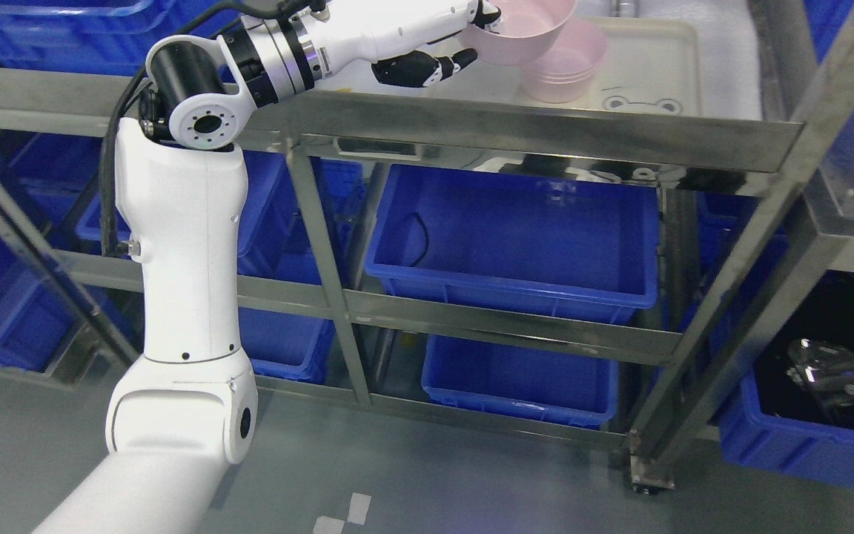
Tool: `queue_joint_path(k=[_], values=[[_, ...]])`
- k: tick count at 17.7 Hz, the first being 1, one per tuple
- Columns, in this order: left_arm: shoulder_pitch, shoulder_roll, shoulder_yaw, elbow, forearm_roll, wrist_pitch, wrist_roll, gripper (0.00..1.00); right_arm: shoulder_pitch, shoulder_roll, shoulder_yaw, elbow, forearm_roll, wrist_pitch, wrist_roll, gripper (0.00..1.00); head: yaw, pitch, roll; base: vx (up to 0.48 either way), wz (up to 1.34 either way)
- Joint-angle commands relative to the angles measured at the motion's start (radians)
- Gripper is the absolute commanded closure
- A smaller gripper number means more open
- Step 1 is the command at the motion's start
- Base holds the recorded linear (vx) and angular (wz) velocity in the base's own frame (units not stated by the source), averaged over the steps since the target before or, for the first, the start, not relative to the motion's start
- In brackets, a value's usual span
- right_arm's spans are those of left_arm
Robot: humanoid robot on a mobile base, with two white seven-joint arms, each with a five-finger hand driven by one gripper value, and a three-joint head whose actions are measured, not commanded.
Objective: Stack pink IKEA bowl on shelf middle layer
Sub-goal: 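Carry the pink bowl over the stacked pink bowls on the tray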
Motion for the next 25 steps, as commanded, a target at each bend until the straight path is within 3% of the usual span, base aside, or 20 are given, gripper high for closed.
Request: queue_joint_path(k=[1, 8, 12, 25], values=[[-0.044, 0.024, 0.068, 0.107, -0.132, 0.038, -0.001, 0.98, 0.023, -0.017, 0.000, -0.017, 0.000, 0.001, 0.001, 0.00, 0.0000, 0.000, 0.000, 0.129, -0.70], [-0.014, 0.087, 0.065, 0.084, -0.175, 0.081, -0.009, 0.98, 0.023, -0.017, 0.000, -0.017, 0.000, 0.001, 0.001, 0.00, 0.0000, 0.000, 0.000, 0.130, -0.45], [0.075, 0.079, 0.030, 0.063, -0.182, 0.070, -0.004, 0.98, 0.023, -0.017, 0.000, -0.017, 0.000, 0.001, 0.001, 0.00, 0.0000, 0.000, 0.000, 0.079, -0.16], [0.012, 0.056, 0.002, 0.114, -0.248, 0.082, -0.009, 0.99, 0.023, -0.017, 0.000, -0.017, 0.000, 0.001, 0.001, 0.00, 0.0000, 0.000, 0.000, 0.019, -0.02]])
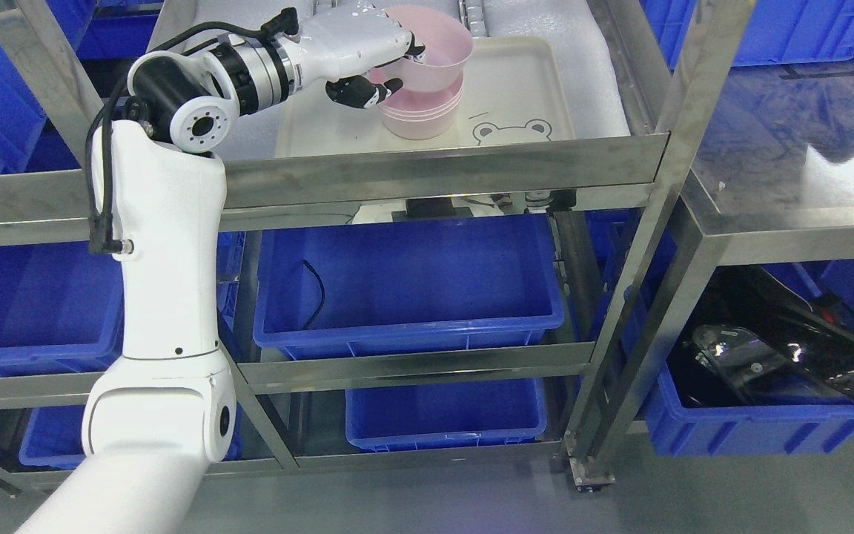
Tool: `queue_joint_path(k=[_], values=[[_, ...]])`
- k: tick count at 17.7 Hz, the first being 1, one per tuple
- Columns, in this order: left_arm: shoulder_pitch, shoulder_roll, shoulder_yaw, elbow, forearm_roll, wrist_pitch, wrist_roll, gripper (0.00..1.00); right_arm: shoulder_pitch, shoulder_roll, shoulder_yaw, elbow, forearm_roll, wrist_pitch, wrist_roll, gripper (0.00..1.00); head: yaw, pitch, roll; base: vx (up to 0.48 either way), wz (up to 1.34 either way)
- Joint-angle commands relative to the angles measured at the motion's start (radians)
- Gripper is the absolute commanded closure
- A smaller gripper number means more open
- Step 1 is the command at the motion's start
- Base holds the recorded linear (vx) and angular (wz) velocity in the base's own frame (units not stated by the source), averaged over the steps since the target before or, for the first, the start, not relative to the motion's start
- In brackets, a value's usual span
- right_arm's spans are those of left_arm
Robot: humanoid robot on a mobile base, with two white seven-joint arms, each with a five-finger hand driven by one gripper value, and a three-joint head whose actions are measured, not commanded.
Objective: Stack pink IKEA bowl on shelf middle layer
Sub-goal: 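Lower the pink bowl onto the stack and release the left hand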
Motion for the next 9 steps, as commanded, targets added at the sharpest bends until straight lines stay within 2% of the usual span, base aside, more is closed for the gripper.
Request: queue_joint_path(k=[1, 7, 9], values=[[-0.005, 0.003, 0.003, 0.023, -0.017, 0.004, -0.009, 0.99, 0.023, -0.017, 0.000, -0.017, 0.000, 0.001, 0.000, 0.00, 0.0000, 0.000, 0.000, 0.000, 0.00], [0.011, 0.001, 0.005, 0.024, -0.017, 0.003, -0.015, 0.95, 0.023, -0.017, 0.000, -0.017, 0.000, 0.001, 0.000, 0.00, 0.0000, 0.000, 0.000, 0.000, 0.00], [0.013, 0.000, 0.005, 0.027, -0.017, 0.004, -0.012, 0.79, 0.023, -0.017, 0.000, -0.017, 0.000, 0.001, 0.000, 0.00, 0.0000, 0.000, 0.000, 0.000, 0.00]])
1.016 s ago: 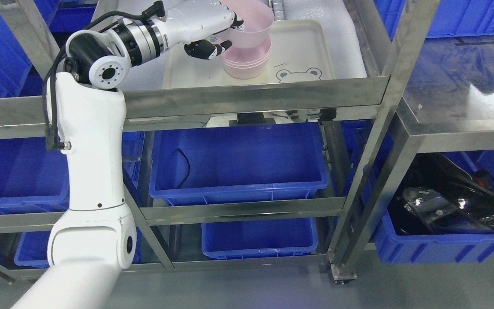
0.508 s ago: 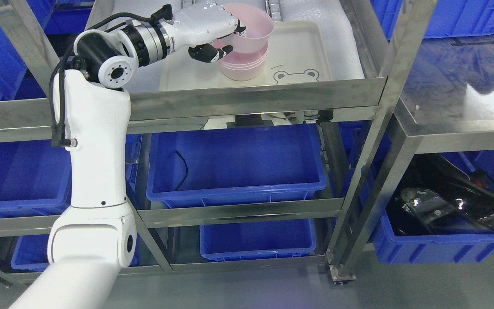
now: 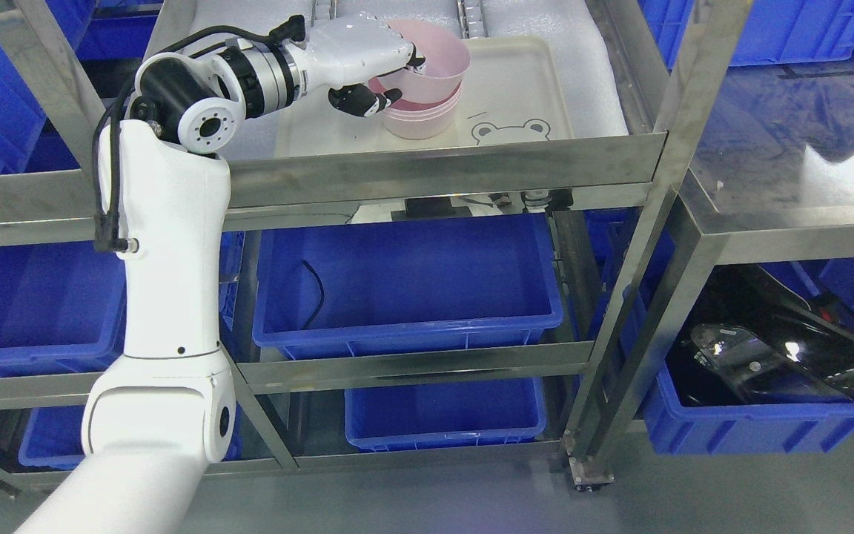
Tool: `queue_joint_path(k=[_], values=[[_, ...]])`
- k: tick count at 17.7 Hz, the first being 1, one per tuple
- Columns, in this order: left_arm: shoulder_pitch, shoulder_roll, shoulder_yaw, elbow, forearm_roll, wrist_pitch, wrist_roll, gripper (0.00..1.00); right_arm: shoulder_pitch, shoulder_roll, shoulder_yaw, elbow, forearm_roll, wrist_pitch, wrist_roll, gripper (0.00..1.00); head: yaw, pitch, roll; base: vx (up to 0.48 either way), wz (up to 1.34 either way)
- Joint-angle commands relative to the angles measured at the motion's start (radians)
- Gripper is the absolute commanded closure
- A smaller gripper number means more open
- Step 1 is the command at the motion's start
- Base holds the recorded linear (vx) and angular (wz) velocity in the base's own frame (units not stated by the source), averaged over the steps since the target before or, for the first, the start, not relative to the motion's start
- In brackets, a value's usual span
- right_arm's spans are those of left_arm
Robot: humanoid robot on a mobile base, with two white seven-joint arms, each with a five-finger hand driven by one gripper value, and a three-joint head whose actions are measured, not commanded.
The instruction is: Stack pink IKEA bowl on shelf middle layer
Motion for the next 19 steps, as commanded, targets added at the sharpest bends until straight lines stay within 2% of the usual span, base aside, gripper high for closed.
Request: queue_joint_path(k=[1, 2, 3, 5, 8, 10, 13, 15, 17, 19], values=[[0.008, 0.000, 0.020, 0.012, -0.003, 0.001, 0.003, 0.66, 0.023, -0.018, 0.000, -0.017, 0.000, 0.003, 0.000, 0.00, 0.0000, 0.000, 0.000, 0.000, 0.00], [0.010, 0.004, 0.020, 0.012, -0.003, 0.001, 0.003, 0.51, 0.023, -0.018, 0.000, -0.017, 0.000, 0.003, 0.000, 0.00, 0.0000, 0.000, 0.000, 0.000, 0.00], [0.011, 0.009, 0.020, 0.012, -0.003, 0.001, 0.000, 0.45, 0.023, -0.018, 0.000, -0.017, 0.000, 0.003, 0.000, 0.00, 0.0000, 0.000, 0.000, 0.000, 0.00], [0.011, 0.027, 0.029, 0.012, 0.008, 0.001, 0.000, 0.22, 0.023, -0.018, 0.000, -0.017, 0.000, 0.003, 0.000, 0.00, 0.0000, 0.000, 0.000, 0.000, 0.00], [0.005, 0.009, 0.070, 0.002, 0.038, 0.003, 0.007, 0.01, 0.023, -0.018, 0.000, -0.017, 0.000, 0.003, 0.000, 0.00, 0.0000, 0.000, 0.000, 0.000, 0.00], [-0.012, -0.029, 0.112, 0.000, 0.215, 0.039, -0.003, 0.00, 0.023, -0.018, 0.000, -0.017, 0.000, 0.003, 0.000, 0.00, 0.0000, 0.000, 0.000, 0.000, 0.00], [-0.021, -0.057, 0.106, -0.044, 0.599, 0.244, 0.000, 0.00, 0.023, -0.018, 0.000, -0.017, 0.000, 0.003, 0.000, 0.00, 0.0000, 0.000, 0.000, 0.000, 0.00], [-0.009, -0.057, 0.065, -0.078, 0.676, 0.289, 0.017, 0.00, 0.023, -0.018, 0.000, -0.017, 0.000, 0.003, 0.000, 0.00, 0.0000, 0.000, 0.000, 0.000, 0.00], [0.048, -0.057, -0.105, -0.090, 0.774, 0.294, 0.130, 0.00, 0.023, -0.018, 0.000, -0.017, 0.000, 0.003, 0.000, 0.00, 0.0000, 0.000, 0.000, 0.000, 0.00], [0.160, -0.057, -0.335, -0.132, 0.784, 0.294, 0.274, 0.00, 0.023, -0.018, 0.000, -0.017, 0.000, 0.003, 0.000, 0.00, 0.0000, 0.000, 0.000, 0.000, 0.00]])
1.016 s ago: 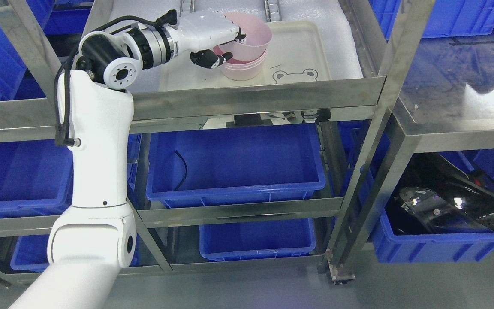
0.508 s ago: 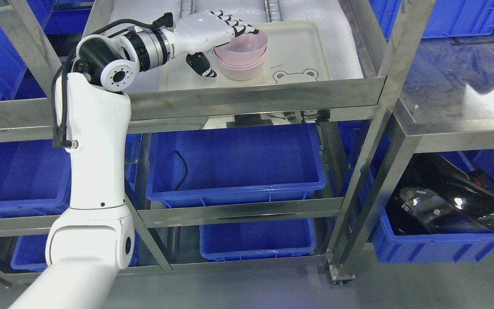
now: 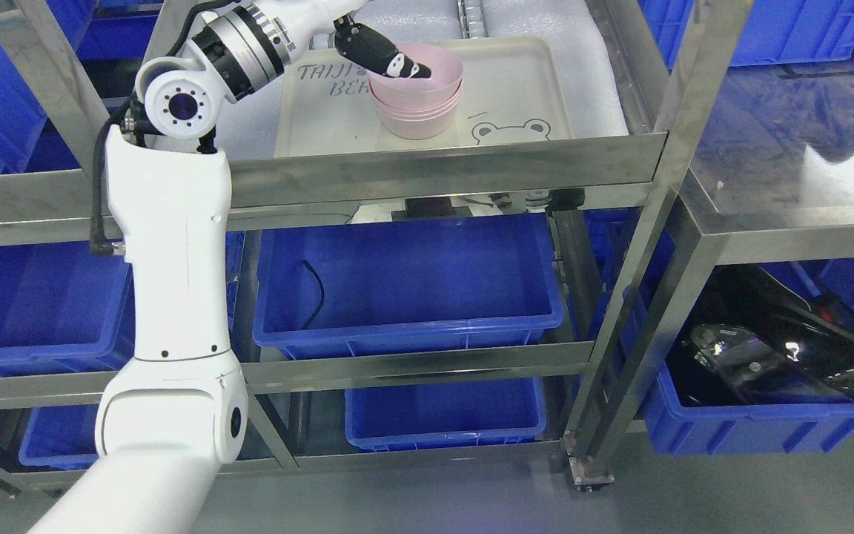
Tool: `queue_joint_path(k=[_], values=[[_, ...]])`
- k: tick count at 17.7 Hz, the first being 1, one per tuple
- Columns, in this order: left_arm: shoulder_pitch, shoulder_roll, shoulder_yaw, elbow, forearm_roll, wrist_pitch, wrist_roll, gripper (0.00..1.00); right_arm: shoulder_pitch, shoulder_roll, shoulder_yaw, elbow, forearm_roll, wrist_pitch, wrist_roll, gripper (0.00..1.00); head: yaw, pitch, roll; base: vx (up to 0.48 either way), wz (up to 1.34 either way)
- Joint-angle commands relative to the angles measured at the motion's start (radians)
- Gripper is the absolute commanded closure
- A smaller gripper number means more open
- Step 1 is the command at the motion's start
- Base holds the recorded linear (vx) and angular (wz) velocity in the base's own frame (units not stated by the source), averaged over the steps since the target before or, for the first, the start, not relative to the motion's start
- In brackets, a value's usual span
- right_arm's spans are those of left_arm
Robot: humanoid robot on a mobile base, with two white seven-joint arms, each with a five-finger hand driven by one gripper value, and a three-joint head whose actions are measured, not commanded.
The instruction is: Stack pink IKEA bowl on shelf middle layer
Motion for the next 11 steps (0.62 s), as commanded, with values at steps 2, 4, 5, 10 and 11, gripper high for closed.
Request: queue_joint_path(k=[2, 4, 5, 10, 11], values=[[0.279, -0.016, -0.574, -0.113, 0.214, 0.001, 0.204, 0.00, 0.023, -0.017, 0.000, -0.017, 0.000, -0.001, -0.001, 0.00, 0.0000, 0.000, 0.000, 0.000, 0.00], [0.365, -0.016, -0.659, -0.116, 0.211, -0.070, 0.204, 0.00, 0.023, -0.017, 0.000, -0.017, 0.000, -0.001, -0.001, 0.00, 0.0000, 0.000, 0.000, 0.000, 0.00], [0.401, -0.016, -0.673, -0.118, 0.209, -0.094, 0.200, 0.00, 0.023, -0.017, 0.000, -0.017, 0.000, -0.001, -0.001, 0.00, 0.0000, 0.000, 0.000, 0.000, 0.00], [0.589, -0.016, -0.655, -0.118, 0.209, -0.165, 0.192, 0.00, 0.023, -0.017, 0.000, -0.017, 0.000, -0.001, -0.001, 0.00, 0.0000, 0.000, 0.000, 0.000, 0.00], [0.641, -0.016, -0.621, -0.116, 0.209, -0.170, 0.193, 0.00, 0.023, -0.017, 0.000, -0.017, 0.000, -0.001, -0.001, 0.00, 0.0000, 0.000, 0.000, 0.000, 0.00]])
